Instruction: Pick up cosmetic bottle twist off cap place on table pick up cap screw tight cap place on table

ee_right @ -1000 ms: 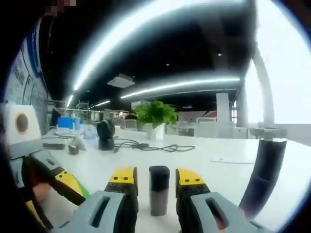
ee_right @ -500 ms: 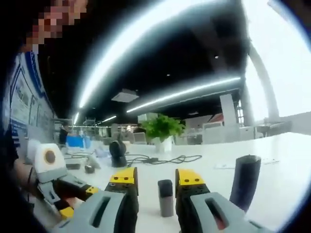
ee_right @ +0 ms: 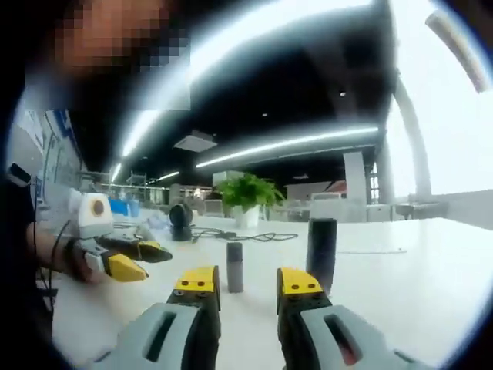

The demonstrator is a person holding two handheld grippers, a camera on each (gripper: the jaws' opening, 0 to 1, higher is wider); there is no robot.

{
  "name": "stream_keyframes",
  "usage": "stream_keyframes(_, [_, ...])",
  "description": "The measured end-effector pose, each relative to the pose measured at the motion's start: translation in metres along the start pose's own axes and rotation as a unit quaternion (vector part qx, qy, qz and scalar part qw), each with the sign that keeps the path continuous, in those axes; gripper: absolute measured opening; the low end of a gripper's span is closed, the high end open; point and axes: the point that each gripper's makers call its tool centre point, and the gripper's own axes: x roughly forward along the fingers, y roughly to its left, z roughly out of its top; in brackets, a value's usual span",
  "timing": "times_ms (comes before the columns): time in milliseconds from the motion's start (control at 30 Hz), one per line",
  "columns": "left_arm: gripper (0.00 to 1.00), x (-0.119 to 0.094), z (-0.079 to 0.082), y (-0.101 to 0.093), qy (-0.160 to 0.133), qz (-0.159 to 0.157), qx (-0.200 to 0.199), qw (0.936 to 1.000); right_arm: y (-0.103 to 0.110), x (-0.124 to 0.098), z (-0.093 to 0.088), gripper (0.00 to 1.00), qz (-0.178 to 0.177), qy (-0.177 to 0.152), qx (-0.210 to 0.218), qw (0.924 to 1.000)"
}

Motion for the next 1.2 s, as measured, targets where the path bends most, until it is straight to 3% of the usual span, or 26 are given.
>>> stream_keyframes(167, [0.25, 0.0, -0.001, 0.003, 0.001, 0.002, -0.004, 1.0, -0.014, -0.028, -0.005, 0.21, -0.013, 0.002, 0.001, 0.9999])
stream_keyframes(300, [0.26, 0.002, -0.004, 0.005, 0.006, 0.006, -0.003, 1.0, -0.032, -0.038, -0.012, 0.21, -0.039, 0.007, 0.006, 0.9992])
stream_keyframes(467, [0.26, 0.007, -0.008, 0.009, 0.011, 0.017, 0.001, 0.9998, -0.035, -0.035, -0.008, 0.2, -0.054, -0.003, 0.006, 0.9985])
stream_keyframes(800, [0.3, 0.017, -0.012, 0.002, 0.024, 0.004, 0.016, 0.9996, -0.037, -0.035, -0.007, 0.19, -0.057, -0.006, 0.006, 0.9984])
stream_keyframes(1000, [0.32, 0.043, -0.011, -0.019, 0.019, -0.027, -0.015, 0.9994, -0.038, -0.036, -0.006, 0.19, -0.062, -0.009, 0.003, 0.998])
stream_keyframes(1200, [0.32, 0.062, -0.014, -0.022, 0.027, -0.04, -0.019, 0.9986, -0.052, -0.041, -0.001, 0.19, -0.086, -0.023, 0.027, 0.9957])
